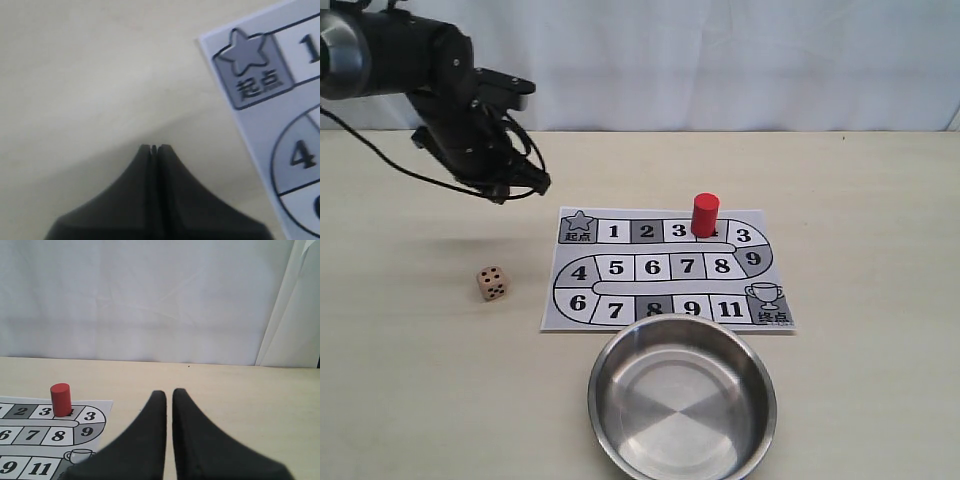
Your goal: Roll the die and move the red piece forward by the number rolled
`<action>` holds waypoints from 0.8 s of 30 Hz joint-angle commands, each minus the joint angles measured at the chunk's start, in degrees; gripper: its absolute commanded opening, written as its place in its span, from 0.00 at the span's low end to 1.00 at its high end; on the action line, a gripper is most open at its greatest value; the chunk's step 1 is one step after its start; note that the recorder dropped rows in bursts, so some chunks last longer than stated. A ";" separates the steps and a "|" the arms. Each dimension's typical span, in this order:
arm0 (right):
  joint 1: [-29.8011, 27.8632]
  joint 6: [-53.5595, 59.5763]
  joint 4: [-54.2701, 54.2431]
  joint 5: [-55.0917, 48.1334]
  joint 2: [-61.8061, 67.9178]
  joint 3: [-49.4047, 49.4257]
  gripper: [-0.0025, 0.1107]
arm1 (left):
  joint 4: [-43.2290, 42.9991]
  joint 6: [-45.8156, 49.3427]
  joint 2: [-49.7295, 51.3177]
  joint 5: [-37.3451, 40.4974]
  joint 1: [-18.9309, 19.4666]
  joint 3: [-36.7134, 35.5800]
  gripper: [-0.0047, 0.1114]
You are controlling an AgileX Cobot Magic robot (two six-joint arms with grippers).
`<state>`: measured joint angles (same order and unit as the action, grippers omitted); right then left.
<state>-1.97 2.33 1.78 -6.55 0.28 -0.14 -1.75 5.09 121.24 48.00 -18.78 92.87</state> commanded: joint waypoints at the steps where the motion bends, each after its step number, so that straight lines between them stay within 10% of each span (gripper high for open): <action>1: 0.14 -0.17 0.45 -0.37 -0.28 0.14 0.06 | 2.69 -0.67 -0.68 -0.06 5.41 -2.64 0.04; 11: 0.14 -0.17 0.45 -0.37 -0.28 0.14 0.06 | 5.32 2.64 -1.58 4.50 14.70 -5.48 0.04; 24: 0.14 -0.17 0.45 -0.37 -0.28 0.14 0.06 | 5.70 4.03 -25.93 15.94 15.67 -5.48 0.04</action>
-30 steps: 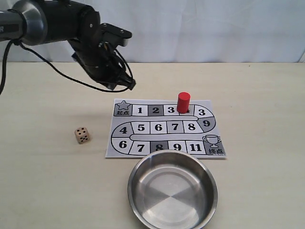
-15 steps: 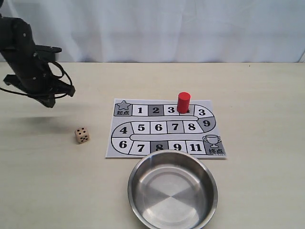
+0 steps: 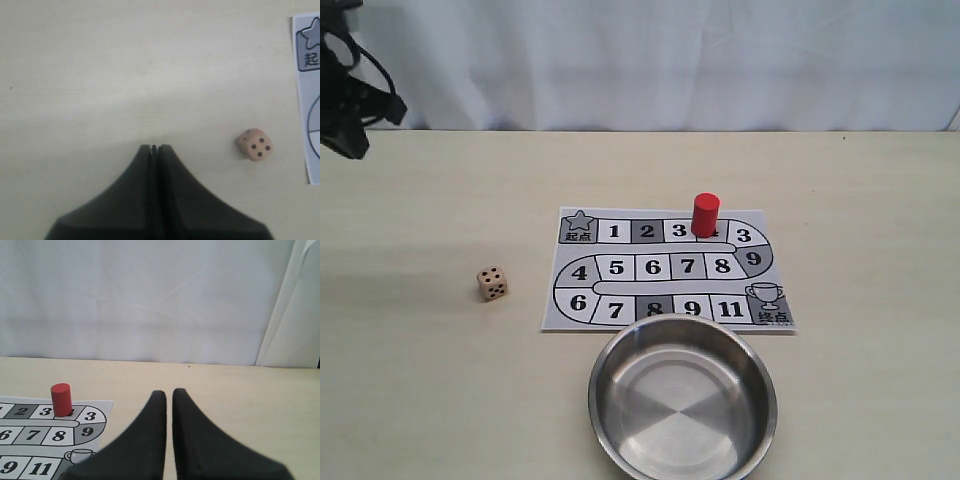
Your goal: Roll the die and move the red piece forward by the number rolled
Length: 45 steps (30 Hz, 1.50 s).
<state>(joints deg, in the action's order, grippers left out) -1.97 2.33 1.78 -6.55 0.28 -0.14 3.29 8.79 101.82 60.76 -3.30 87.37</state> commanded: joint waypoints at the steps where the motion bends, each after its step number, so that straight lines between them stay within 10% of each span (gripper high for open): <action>1: 0.14 -0.17 0.45 -0.37 -0.28 0.14 0.06 | 0.32 0.34 -10.18 4.85 0.19 0.02 0.04; 10: 0.14 -0.17 0.45 -0.37 -0.28 0.14 0.06 | 0.31 0.34 -31.63 9.21 0.19 -1.25 0.04; 31: 0.14 -0.17 0.45 -0.37 -0.28 0.14 0.06 | -1.14 0.20 -95.63 -1.71 0.19 -31.12 0.04; 39: 0.14 -0.18 0.45 -0.37 -0.28 0.14 0.06 | -1.03 -1.14 -101.82 -0.90 0.08 -33.94 0.04; 45: 0.14 -0.18 0.45 -0.37 -0.28 0.14 0.06 | -0.90 -4.68 -101.82 -17.07 0.00 -42.22 0.04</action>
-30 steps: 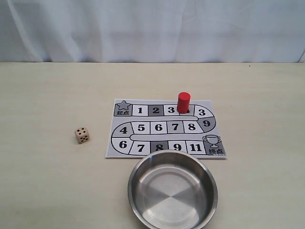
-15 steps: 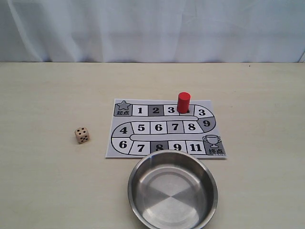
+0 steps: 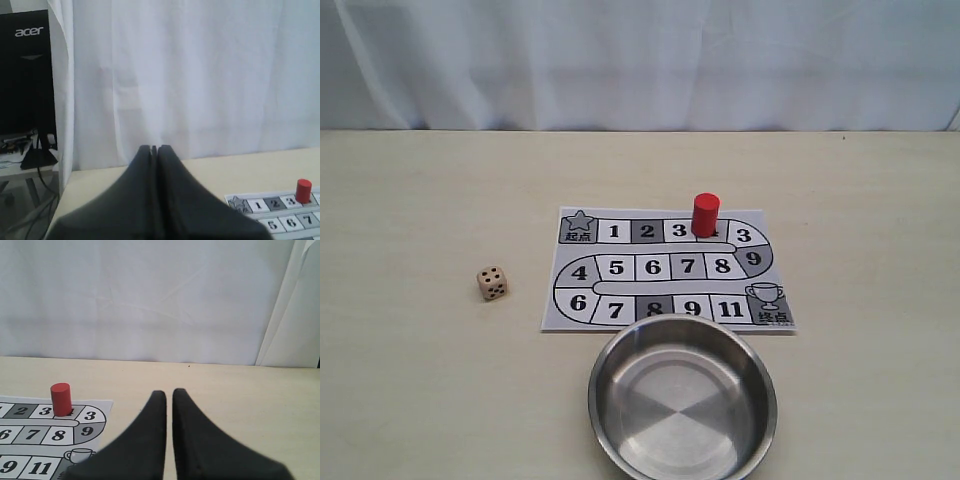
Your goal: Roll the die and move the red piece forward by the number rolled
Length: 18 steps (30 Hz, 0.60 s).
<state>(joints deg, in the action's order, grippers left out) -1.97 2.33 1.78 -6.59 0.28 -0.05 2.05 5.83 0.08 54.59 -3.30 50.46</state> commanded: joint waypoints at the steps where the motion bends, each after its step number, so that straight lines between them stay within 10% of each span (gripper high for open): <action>1: 0.14 -0.18 0.45 -0.32 -0.28 0.05 0.06 | 0.34 -1.72 -0.08 -14.81 0.00 -7.14 0.04; 18: 0.14 -0.18 0.45 -0.32 -0.28 0.05 0.06 | -0.02 -2.37 -0.08 -47.49 0.00 -48.33 0.04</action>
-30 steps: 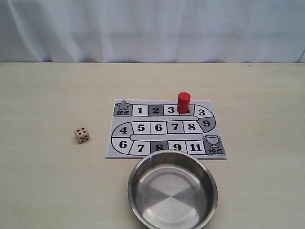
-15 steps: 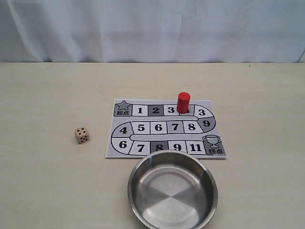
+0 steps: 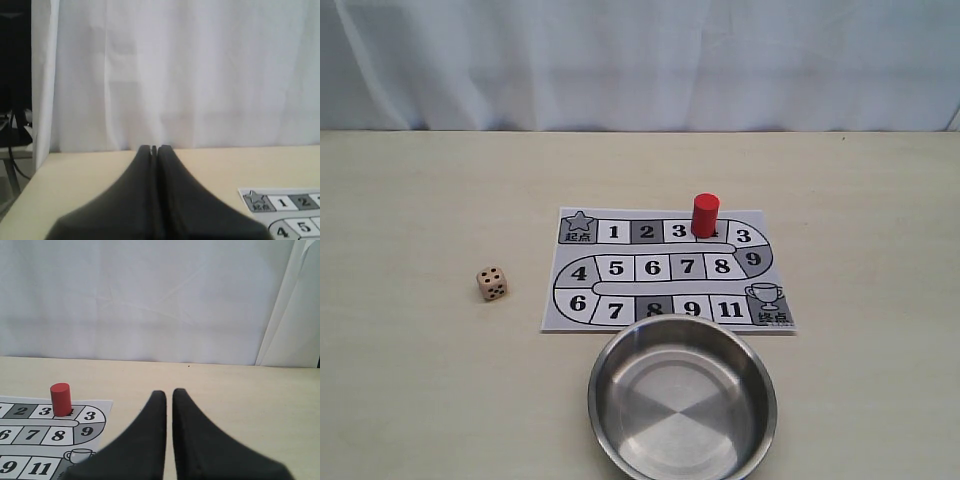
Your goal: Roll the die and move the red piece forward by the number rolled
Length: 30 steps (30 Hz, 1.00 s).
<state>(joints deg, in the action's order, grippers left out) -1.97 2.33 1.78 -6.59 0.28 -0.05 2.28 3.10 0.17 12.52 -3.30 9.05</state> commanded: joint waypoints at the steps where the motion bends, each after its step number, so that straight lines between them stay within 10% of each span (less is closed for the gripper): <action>1: 0.14 -0.18 0.45 -0.32 -0.28 0.05 0.06 | -0.24 1.12 -0.17 -6.02 0.00 -8.55 0.04; 30: 0.14 -0.18 0.45 -0.32 -0.28 0.05 0.06 | -0.07 1.80 -0.17 -1.14 0.00 -9.05 0.04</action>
<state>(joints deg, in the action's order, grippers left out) -1.97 2.33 1.78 -6.59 0.28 -0.05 2.05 4.68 0.17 11.47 -3.30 0.19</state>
